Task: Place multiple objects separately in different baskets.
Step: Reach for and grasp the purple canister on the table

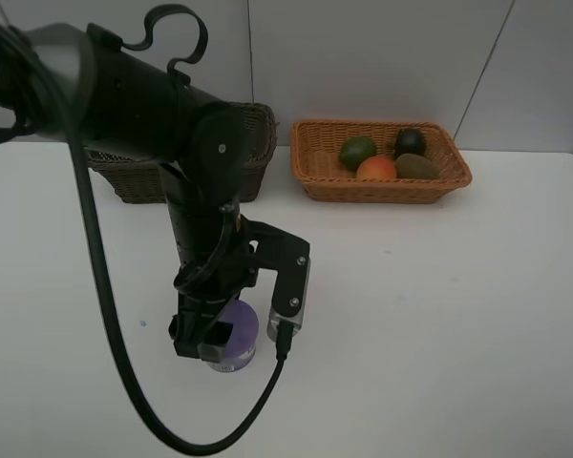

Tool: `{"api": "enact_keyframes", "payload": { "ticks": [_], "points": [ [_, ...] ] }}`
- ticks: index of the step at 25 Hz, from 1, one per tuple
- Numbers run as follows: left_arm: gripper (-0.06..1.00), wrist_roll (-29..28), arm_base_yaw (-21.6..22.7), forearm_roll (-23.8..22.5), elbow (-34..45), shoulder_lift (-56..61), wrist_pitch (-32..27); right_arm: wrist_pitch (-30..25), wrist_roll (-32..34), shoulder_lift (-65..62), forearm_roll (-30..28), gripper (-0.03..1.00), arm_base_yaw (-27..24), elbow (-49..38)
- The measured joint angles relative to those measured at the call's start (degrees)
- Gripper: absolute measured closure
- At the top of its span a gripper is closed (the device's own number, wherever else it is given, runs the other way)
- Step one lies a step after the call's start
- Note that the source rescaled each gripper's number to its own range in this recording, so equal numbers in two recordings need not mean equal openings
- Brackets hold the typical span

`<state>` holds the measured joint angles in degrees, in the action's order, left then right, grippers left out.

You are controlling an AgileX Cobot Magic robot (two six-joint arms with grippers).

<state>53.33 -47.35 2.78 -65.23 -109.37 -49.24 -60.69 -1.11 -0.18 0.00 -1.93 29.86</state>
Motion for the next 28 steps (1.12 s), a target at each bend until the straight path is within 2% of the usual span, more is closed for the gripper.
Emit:
{"api": "enact_keyframes", "payload": {
  "ticks": [9,18,28],
  "points": [
    [-0.05,-0.9,0.0,2.5,0.0,0.8,-0.7,0.0,0.0,0.0,0.0,0.03,0.0,0.0],
    [-0.05,-2.4,0.0,2.4,0.0,0.8,-0.7,0.0,0.0,0.0,0.0,0.03,0.0,0.0],
    [-0.05,-2.5,0.0,0.3,0.0,0.8,0.7,0.0,0.0,0.0,0.0,0.03,0.0,0.0]
  ]
}}
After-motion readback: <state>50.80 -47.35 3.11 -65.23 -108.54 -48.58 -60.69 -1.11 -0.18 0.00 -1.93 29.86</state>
